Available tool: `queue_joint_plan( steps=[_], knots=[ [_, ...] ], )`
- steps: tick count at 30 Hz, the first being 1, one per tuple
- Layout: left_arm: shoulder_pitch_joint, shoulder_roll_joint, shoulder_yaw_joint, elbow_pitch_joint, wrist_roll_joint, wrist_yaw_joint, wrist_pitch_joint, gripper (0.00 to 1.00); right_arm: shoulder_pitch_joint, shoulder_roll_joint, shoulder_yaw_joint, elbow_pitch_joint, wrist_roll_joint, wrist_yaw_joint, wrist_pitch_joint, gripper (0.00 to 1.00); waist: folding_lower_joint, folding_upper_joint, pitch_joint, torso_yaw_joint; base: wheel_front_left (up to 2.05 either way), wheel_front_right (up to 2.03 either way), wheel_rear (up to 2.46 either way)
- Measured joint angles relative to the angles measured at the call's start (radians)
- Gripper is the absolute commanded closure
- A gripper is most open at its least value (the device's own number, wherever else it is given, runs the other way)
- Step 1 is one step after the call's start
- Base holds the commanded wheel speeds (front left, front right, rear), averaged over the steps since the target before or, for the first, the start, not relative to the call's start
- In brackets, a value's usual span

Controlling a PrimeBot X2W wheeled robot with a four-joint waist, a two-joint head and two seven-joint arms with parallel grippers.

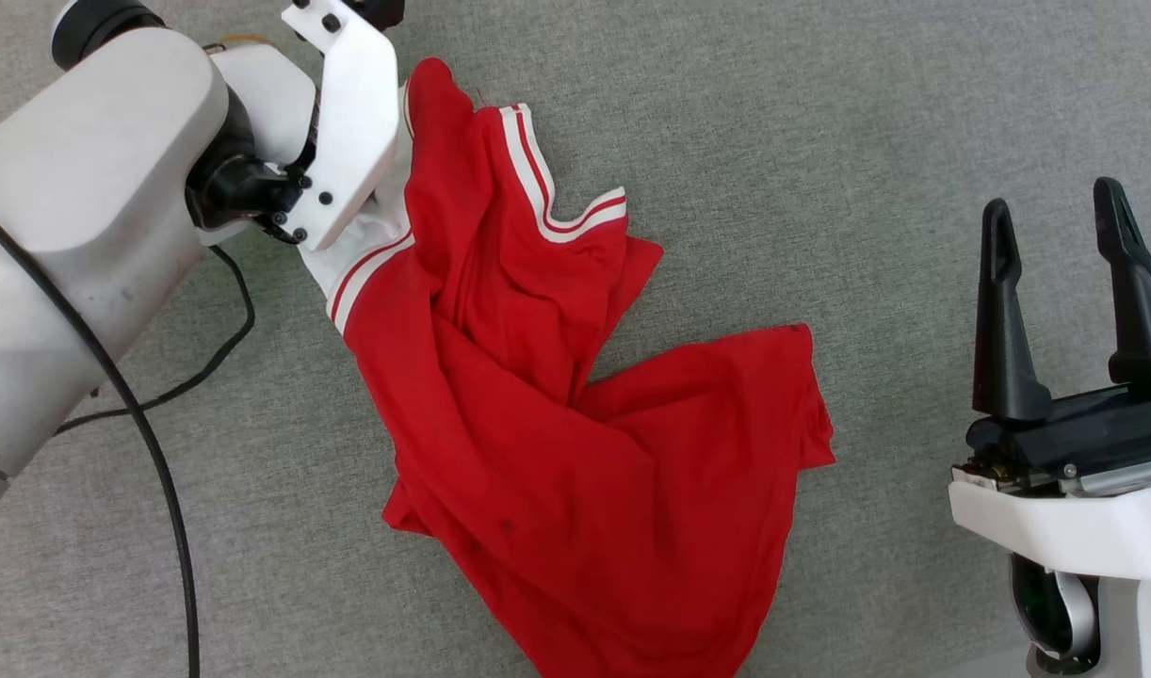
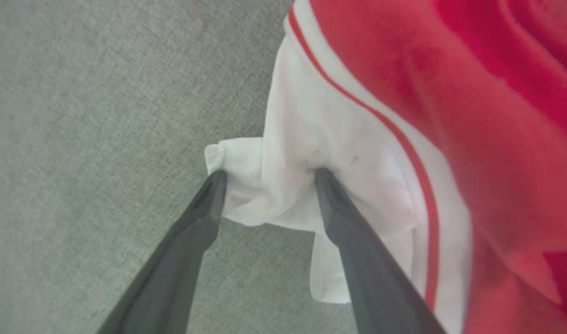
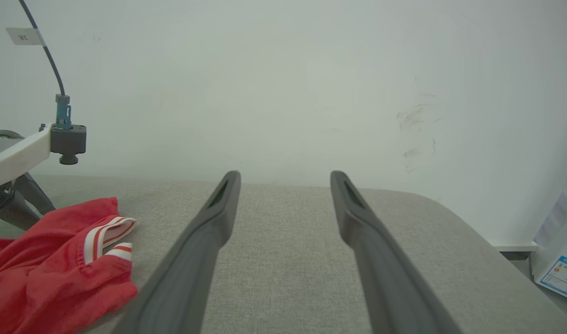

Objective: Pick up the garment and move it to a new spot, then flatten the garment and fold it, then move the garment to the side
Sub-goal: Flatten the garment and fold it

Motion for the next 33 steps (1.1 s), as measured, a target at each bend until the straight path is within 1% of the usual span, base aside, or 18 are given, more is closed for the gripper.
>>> queue_joint_plan(
  steps=[1,2,3,8,11,15,19,22,26,29,33],
  knots=[
    [-0.003,0.004,-0.008,-0.004,-0.007,0.000,0.003,0.00,-0.001,0.000,-0.001,0.001,0.001,0.000,0.000,0.00,0.0000,0.0000,0.004,-0.003,0.00,0.00,0.00],
    [-0.006,0.007,-0.017,-0.010,-0.010,0.000,0.002,0.59,-0.002,0.000,-0.002,0.002,0.001,0.000,0.000,0.00,0.0000,0.0000,0.006,-0.003,0.00,0.00,0.00],
    [-0.008,0.008,-0.022,-0.014,-0.011,0.000,-0.002,1.00,-0.003,0.000,-0.004,0.002,0.001,0.000,0.000,0.00,0.0000,0.0000,0.007,-0.001,0.00,0.00,0.00],
    [-0.005,0.002,-0.054,-0.044,-0.035,0.000,-0.100,1.00,0.008,0.000,-0.018,0.010,-0.003,0.000,0.000,0.00,0.0001,0.0000,-0.016,0.025,0.00,0.00,0.00],
    [-0.002,0.020,-0.065,-0.088,-0.054,0.000,-0.154,1.00,0.026,0.001,-0.030,0.016,-0.011,0.000,0.000,0.00,0.0001,0.0000,-0.043,0.050,0.00,0.00,0.00],
    [-0.004,0.087,-0.070,-0.138,-0.064,0.000,-0.185,1.00,0.056,0.001,-0.042,0.019,-0.013,0.000,0.000,0.00,0.0001,0.0000,-0.084,0.094,0.00,0.00,0.00],
    [0.012,0.171,-0.072,-0.142,-0.071,0.000,-0.190,1.00,0.076,0.001,-0.043,0.026,-0.020,0.000,0.000,0.00,0.0001,0.0000,-0.120,0.140,0.00,0.00,0.00],
    [0.060,0.235,-0.074,-0.113,-0.083,0.000,-0.187,1.00,0.076,0.001,-0.038,0.029,-0.021,0.000,0.000,0.00,0.0000,0.0000,-0.144,0.165,0.00,0.00,0.00],
    [0.127,0.302,-0.075,-0.028,-0.108,0.001,-0.203,1.00,0.081,0.001,-0.032,0.031,-0.030,0.000,0.000,0.00,0.0000,0.0000,-0.162,0.179,0.00,0.00,0.00],
    [0.184,0.336,-0.075,0.031,-0.122,0.012,-0.216,1.00,0.094,0.001,-0.034,0.032,-0.033,0.000,0.000,0.00,0.0000,0.0000,-0.161,0.173,0.00,0.00,0.00],
    [0.258,0.342,-0.072,0.082,-0.156,0.025,-0.250,1.00,0.099,0.001,-0.039,0.032,-0.037,0.000,0.000,0.00,0.0000,0.0000,-0.155,0.165,0.00,0.00,0.00]
  ],
)
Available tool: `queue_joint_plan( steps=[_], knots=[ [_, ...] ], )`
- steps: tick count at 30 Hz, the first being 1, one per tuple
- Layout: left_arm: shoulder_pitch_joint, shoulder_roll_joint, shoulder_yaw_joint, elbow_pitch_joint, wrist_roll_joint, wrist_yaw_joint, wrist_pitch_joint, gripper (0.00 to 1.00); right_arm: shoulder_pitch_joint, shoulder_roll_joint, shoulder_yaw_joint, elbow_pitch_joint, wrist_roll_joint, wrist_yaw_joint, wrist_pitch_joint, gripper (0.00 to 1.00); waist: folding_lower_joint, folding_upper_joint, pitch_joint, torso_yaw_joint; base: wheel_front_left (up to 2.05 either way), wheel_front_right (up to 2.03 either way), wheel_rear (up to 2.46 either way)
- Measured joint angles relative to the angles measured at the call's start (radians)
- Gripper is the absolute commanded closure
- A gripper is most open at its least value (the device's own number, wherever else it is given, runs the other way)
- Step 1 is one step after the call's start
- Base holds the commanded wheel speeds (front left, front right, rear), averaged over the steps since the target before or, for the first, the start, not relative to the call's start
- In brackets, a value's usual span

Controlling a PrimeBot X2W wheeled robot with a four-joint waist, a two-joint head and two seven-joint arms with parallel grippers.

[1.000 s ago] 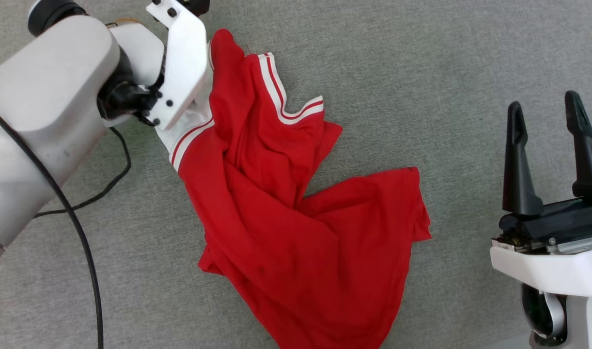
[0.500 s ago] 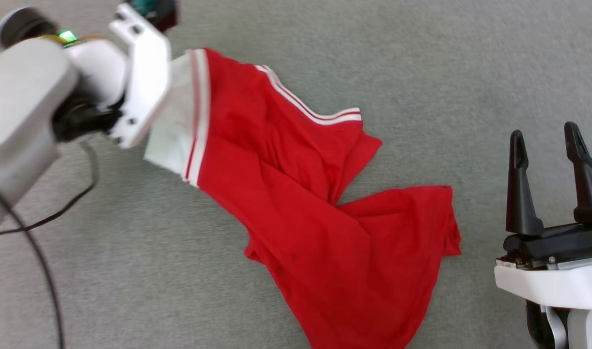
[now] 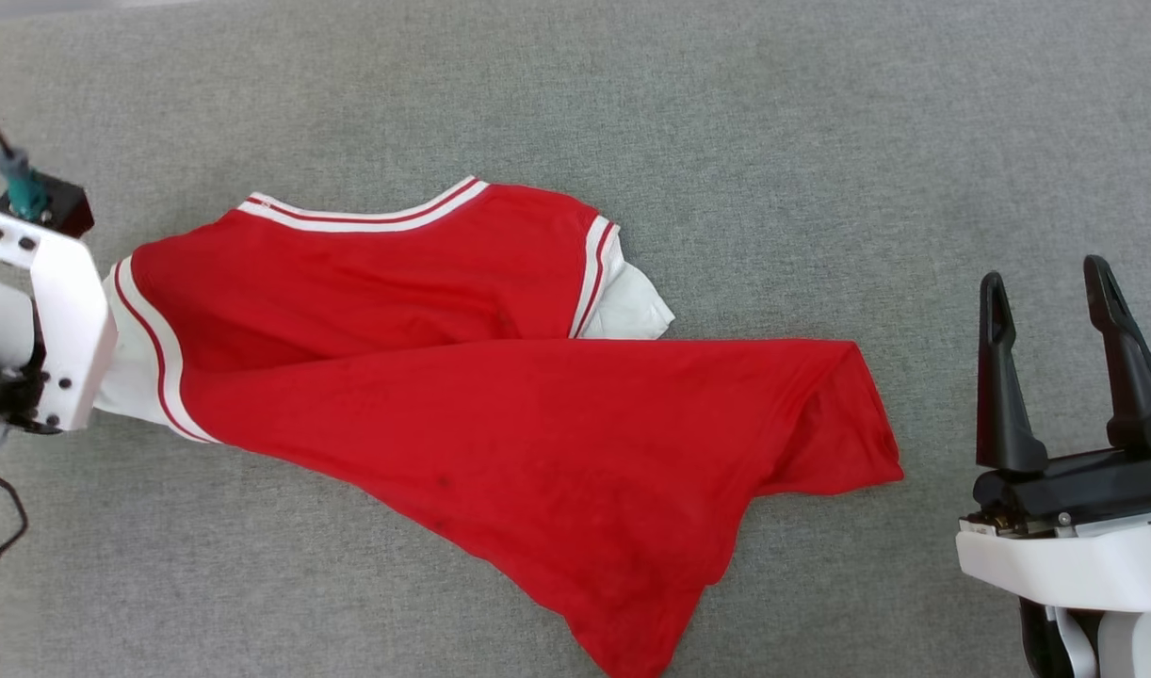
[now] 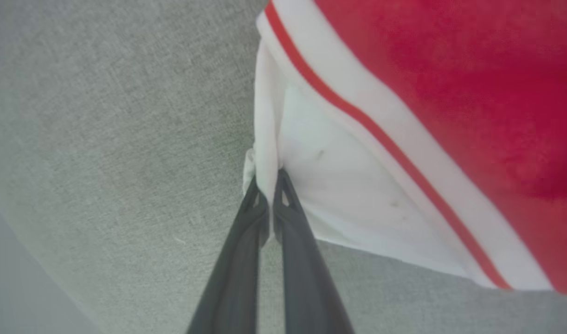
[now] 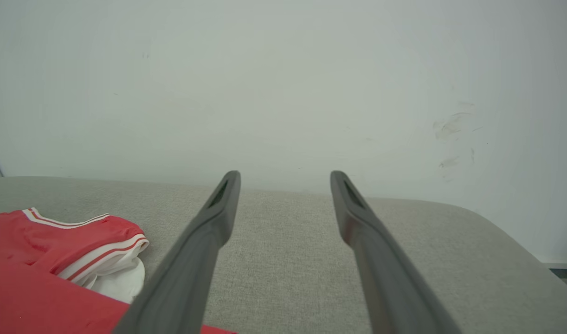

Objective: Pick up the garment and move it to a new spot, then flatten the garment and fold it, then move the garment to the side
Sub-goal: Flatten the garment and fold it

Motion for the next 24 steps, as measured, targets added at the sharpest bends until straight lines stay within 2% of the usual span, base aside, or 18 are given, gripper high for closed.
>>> queue_joint_plan(
  steps=[2,3,5,10,14,18,22,24],
  knots=[
    [0.021,-0.007,0.004,0.015,-0.012,0.004,-0.025,1.00,0.003,0.000,-0.004,0.000,0.000,0.000,0.000,0.00,0.0000,0.0000,0.001,0.000,0.00,0.00,0.00],
    [0.023,-0.014,0.009,0.020,-0.011,0.009,-0.046,0.87,0.007,0.000,-0.007,0.000,-0.001,0.000,0.000,0.00,0.0000,0.0000,-0.001,0.002,0.00,0.00,0.00],
    [0.030,-0.035,0.012,0.033,0.005,0.018,-0.098,0.00,0.012,0.000,-0.009,0.005,-0.001,0.000,0.000,0.00,0.0000,0.0000,-0.008,0.006,0.00,0.00,0.00],
    [0.032,-0.070,0.028,0.053,0.054,0.036,-0.268,0.00,0.013,0.000,0.002,0.013,-0.029,0.000,0.000,0.00,0.0000,0.0000,-0.049,0.016,0.00,0.00,0.00],
    [0.031,-0.062,0.059,0.016,0.114,0.067,-0.480,0.00,0.000,-0.017,0.019,0.013,-0.042,0.000,0.000,0.00,-0.0001,0.0000,-0.093,0.024,0.00,0.00,0.00],
    [0.076,-0.063,0.107,-0.058,0.133,0.160,-0.697,0.00,-0.063,-0.066,0.022,0.008,-0.044,0.000,0.000,0.00,0.0000,0.0000,-0.130,0.038,0.00,0.00,0.00],
    [0.165,-0.054,0.164,-0.158,0.123,0.284,-0.883,0.00,-0.159,-0.143,0.061,0.029,-0.029,0.000,0.000,0.00,-0.0001,0.0000,-0.150,0.058,0.00,0.00,0.00],
    [0.212,-0.046,0.193,-0.220,0.120,0.354,-0.941,0.00,-0.210,-0.193,0.089,0.062,-0.016,0.000,0.000,0.00,-0.0001,0.0000,-0.156,0.069,0.00,0.00,0.00]
  ],
)
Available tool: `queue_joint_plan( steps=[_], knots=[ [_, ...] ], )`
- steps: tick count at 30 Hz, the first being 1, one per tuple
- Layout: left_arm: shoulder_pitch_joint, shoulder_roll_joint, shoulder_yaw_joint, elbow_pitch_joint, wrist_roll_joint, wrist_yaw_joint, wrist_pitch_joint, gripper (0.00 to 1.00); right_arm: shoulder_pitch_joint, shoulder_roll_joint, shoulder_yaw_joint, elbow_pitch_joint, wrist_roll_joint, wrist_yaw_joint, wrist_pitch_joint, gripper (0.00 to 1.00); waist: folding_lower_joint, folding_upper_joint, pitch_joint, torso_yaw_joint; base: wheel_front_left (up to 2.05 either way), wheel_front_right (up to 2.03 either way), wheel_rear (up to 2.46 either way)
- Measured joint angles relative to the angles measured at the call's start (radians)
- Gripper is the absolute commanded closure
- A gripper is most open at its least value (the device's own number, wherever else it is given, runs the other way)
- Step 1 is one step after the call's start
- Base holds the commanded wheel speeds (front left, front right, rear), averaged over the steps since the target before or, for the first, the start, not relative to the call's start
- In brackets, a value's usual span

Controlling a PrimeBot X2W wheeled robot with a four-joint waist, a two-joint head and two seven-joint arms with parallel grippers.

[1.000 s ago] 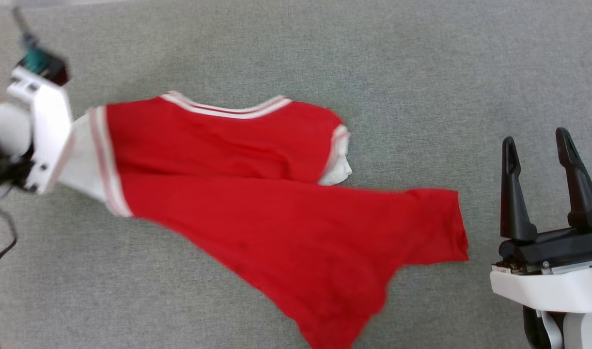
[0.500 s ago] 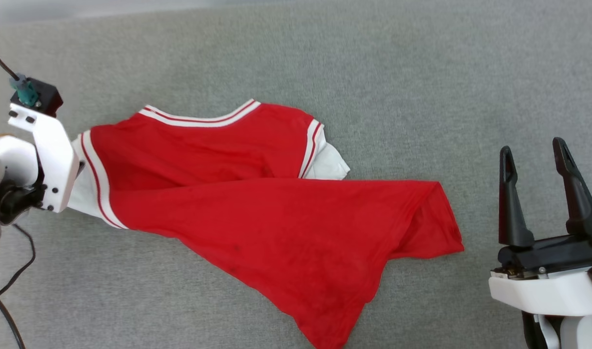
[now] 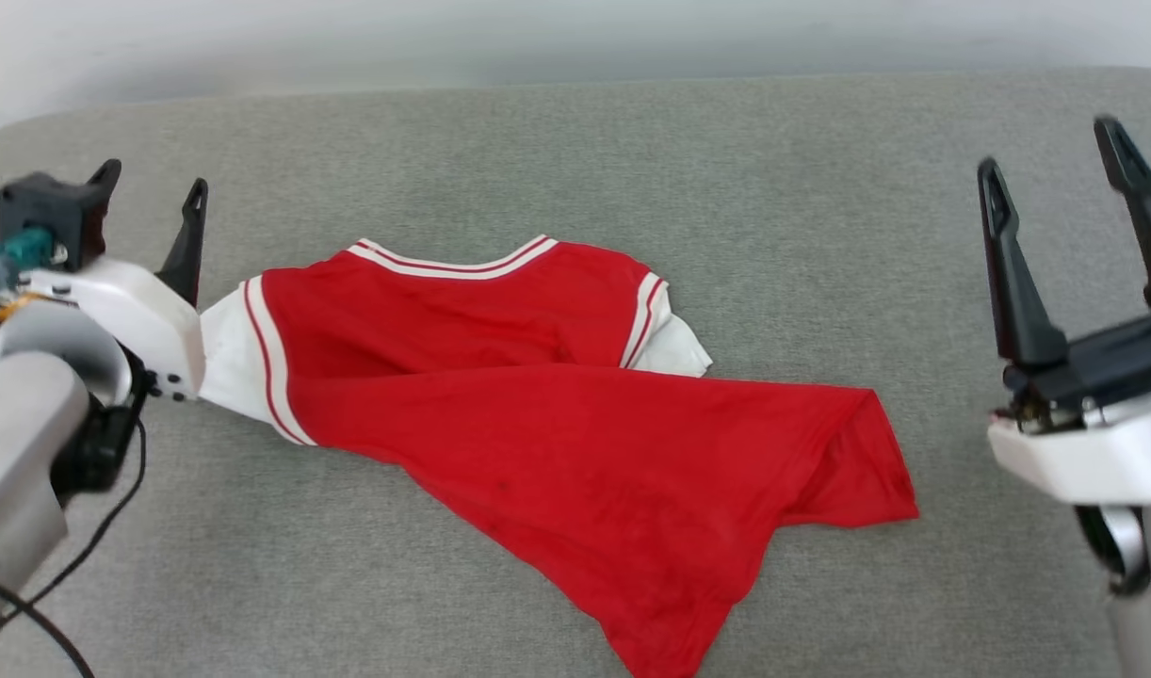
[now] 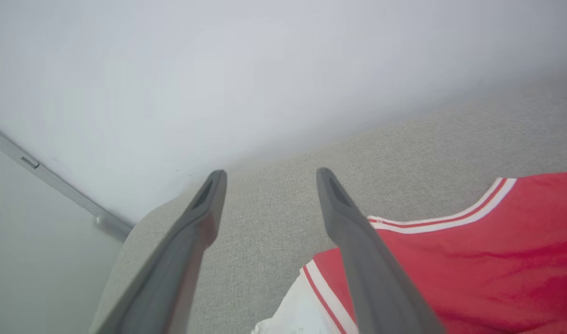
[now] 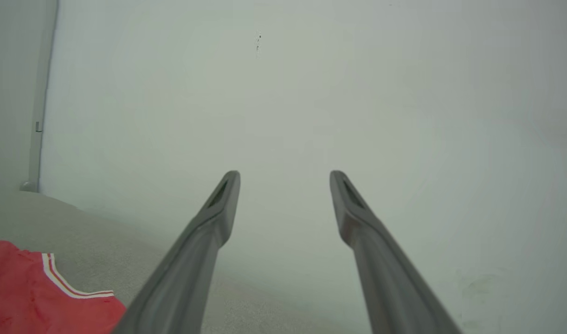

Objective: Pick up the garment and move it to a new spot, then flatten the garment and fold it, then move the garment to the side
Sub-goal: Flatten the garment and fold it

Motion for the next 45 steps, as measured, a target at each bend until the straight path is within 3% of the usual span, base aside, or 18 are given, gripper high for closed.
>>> queue_joint_plan(
  steps=[4,8,12,15,16,17,22,25,28,33,39,40,41,45],
  knots=[
    [0.099,0.009,0.079,-0.143,0.023,0.143,-0.034,0.00,-0.127,-0.114,0.108,0.096,0.066,0.000,0.079,0.00,0.0000,0.0000,-0.006,0.024,0.00,0.00,0.00],
    [0.212,-0.010,0.243,-0.315,0.133,0.276,-0.037,0.00,-0.269,-0.232,0.274,0.165,0.185,0.000,0.279,0.00,0.0000,0.0000,-0.004,0.049,0.00,0.00,0.00],
    [0.372,-0.062,0.380,-0.428,0.256,0.353,-0.038,0.00,-0.416,-0.333,0.469,0.212,0.348,0.000,0.500,0.00,0.0000,0.0000,0.007,0.069,0.00,0.00,0.00],
    [0.467,-0.107,0.476,-0.485,0.338,0.376,-0.038,0.00,-0.517,-0.398,0.629,0.239,0.485,0.000,0.681,0.00,0.0000,0.0000,0.021,0.080,0.00,0.00,0.00],
    [0.496,-0.124,0.497,-0.502,0.364,0.376,-0.038,0.00,-0.548,-0.410,0.681,0.244,0.532,0.000,0.741,0.00,0.0000,0.0000,0.027,0.084,0.00,0.00,0.00],
    [0.568,-0.179,0.566,-0.536,0.440,0.376,-0.038,0.00,-0.649,-0.429,0.800,0.265,0.668,0.000,0.906,0.00,0.0000,0.0000,0.046,0.095,0.00,0.00,0.00],
    [0.643,-0.293,0.649,-0.563,0.538,0.349,-0.038,0.00,-0.778,-0.425,0.938,0.325,0.800,0.000,1.086,0.00,0.0000,0.0001,0.089,0.120,0.00,0.00,0.00],
    [0.666,-0.358,0.677,-0.563,0.583,0.311,-0.038,0.00,-0.820,-0.404,0.999,0.379,0.852,0.000,1.168,0.00,0.0000,0.0000,0.120,0.138,0.00,0.00,0.00],
    [0.667,-0.414,0.704,-0.558,0.629,0.270,-0.038,0.00,-0.851,-0.385,1.051,0.428,0.871,0.000,1.207,0.00,0.0001,0.0000,0.154,0.158,0.00,0.00,0.00],
    [0.662,-0.495,0.750,-0.535,0.686,0.206,-0.038,0.00,-0.863,-0.332,1.094,0.515,0.892,0.000,1.182,0.00,0.0001,0.0000,0.206,0.191,0.00,0.00,0.00],
    [0.658,-0.561,0.797,-0.504,0.740,0.136,-0.038,0.00,-0.885,-0.325,1.143,0.539,0.901,0.000,1.160,0.00,-0.0001,0.0000,0.247,0.215,0.00,0.00,0.00],
    [0.658,-0.568,0.806,-0.500,0.746,0.126,-0.038,0.00,-0.885,-0.327,1.144,0.544,0.903,0.000,1.133,0.91,-0.0001,0.0000,0.248,0.214,0.00,0.00,0.00],
    [0.658,-0.576,0.816,-0.495,0.753,0.118,-0.038,0.00,-0.885,-0.327,1.148,0.548,0.903,0.000,1.108,1.00,-0.0001,0.0000,0.248,0.212,0.00,0.00,0.00],
    [0.665,-0.598,0.848,-0.474,0.778,0.085,-0.038,0.00,-0.890,-0.332,1.169,0.555,0.906,0.000,1.015,1.00,0.0001,0.0000,0.228,0.200,0.00,0.00,0.00]
  ],
)
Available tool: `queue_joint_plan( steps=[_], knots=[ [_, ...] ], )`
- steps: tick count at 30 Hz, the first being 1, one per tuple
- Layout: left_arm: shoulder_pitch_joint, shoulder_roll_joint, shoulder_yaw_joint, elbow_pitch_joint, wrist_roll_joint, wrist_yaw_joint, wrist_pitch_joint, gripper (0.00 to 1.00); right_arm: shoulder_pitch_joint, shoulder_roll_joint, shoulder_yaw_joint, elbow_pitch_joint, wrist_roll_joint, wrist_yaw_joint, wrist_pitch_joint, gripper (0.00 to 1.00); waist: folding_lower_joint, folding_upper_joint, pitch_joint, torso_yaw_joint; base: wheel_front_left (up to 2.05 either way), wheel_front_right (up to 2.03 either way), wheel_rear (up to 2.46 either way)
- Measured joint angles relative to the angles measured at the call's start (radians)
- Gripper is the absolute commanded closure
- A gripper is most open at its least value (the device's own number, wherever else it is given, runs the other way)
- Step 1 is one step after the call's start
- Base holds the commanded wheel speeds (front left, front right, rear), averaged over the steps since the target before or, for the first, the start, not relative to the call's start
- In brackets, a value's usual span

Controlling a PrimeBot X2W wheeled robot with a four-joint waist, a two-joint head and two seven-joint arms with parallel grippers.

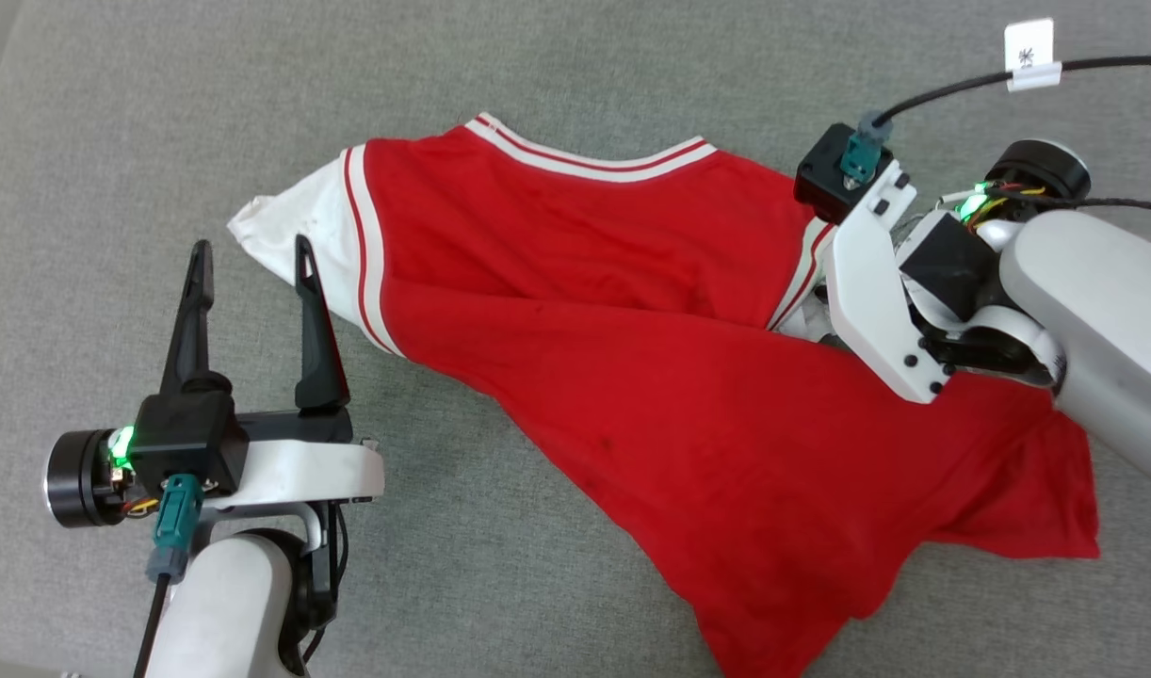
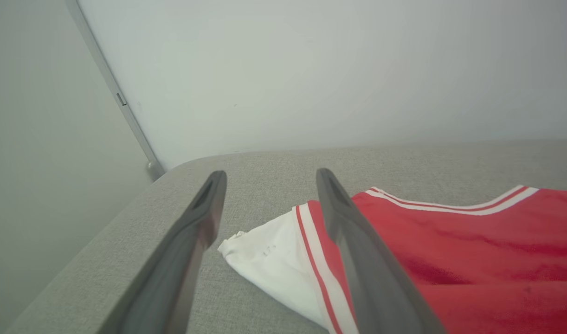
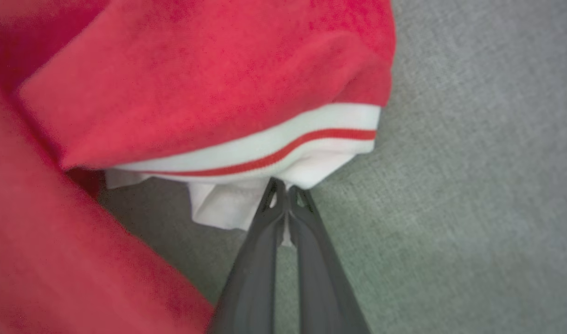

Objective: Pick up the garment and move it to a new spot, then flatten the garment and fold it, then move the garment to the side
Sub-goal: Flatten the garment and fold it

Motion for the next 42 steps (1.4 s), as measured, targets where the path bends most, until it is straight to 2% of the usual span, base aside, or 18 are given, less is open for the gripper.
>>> queue_joint_plan(
  steps=[3,10,15,19,24,28,31,33,38,39,40,42],
  knots=[
    [0.019,-0.013,0.026,0.007,0.016,-0.017,0.000,0.00,-0.002,-0.039,0.018,-0.041,-0.001,0.000,-0.066,1.00,0.0000,0.0000,-0.028,-0.012,0.00,0.00,0.00],
    [0.092,-0.040,0.066,0.010,0.044,-0.044,0.000,0.00,-0.001,-0.240,0.009,-0.226,0.025,0.000,-0.191,1.00,0.0000,0.0000,-0.098,-0.059,0.00,0.00,0.00],
    [0.116,-0.051,0.084,0.007,0.061,-0.062,0.000,0.00,0.054,-0.411,-0.064,-0.315,0.073,0.000,-0.210,1.00,0.0000,0.0000,-0.120,-0.098,0.00,0.00,0.00],
    [0.118,-0.058,0.090,0.005,0.072,-0.079,0.000,0.00,0.103,-0.496,-0.119,-0.307,0.101,0.000,-0.179,1.00,0.0000,0.0000,-0.112,-0.118,0.00,0.00,0.00],
    [0.091,-0.071,0.091,0.012,0.087,-0.104,0.000,0.00,0.134,-0.489,-0.196,-0.168,0.122,0.000,-0.159,1.00,0.0000,0.0000,-0.077,-0.126,0.00,0.00,0.00],
    [0.068,-0.086,0.086,0.020,0.097,-0.120,0.000,0.00,0.169,-0.439,-0.208,-0.009,0.082,0.000,-0.113,1.00,0.0000,0.0000,-0.049,-0.117,0.00,0.00,0.00],
    [0.058,-0.091,0.090,0.028,0.104,-0.130,0.000,0.00,0.176,-0.411,-0.224,0.113,0.016,0.000,-0.110,1.00,0.0000,0.0000,-0.033,-0.105,0.00,0.00,0.00],
    [0.054,-0.094,0.094,0.034,0.107,-0.134,0.000,0.00,0.187,-0.385,-0.246,0.180,0.014,0.000,-0.114,1.00,0.0000,0.0000,-0.027,-0.096,0.00,0.00,0.00],
    [0.055,-0.104,0.109,0.043,0.115,-0.141,0.000,0.00,0.215,-0.339,-0.287,0.239,0.014,0.000,-0.165,0.98,0.0000,0.0000,-0.037,-0.087,0.00,0.00,0.00],
    [0.057,-0.106,0.112,0.047,0.117,-0.142,0.000,0.00,0.217,-0.333,-0.295,0.243,0.013,0.000,-0.182,0.37,0.0001,0.0000,-0.043,-0.088,0.00,0.00,0.00],
    [0.060,-0.109,0.114,0.051,0.119,-0.142,0.000,0.00,0.219,-0.327,-0.304,0.244,0.009,0.000,-0.199,0.00,0.0001,0.0000,-0.050,-0.089,0.00,0.00,0.00],
    [0.072,-0.114,0.117,0.052,0.121,-0.142,0.000,0.00,0.223,-0.322,-0.333,0.240,0.003,0.000,-0.254,0.00,0.0000,0.0000,-0.067,-0.092,0.00,0.00,0.00]
  ],
)
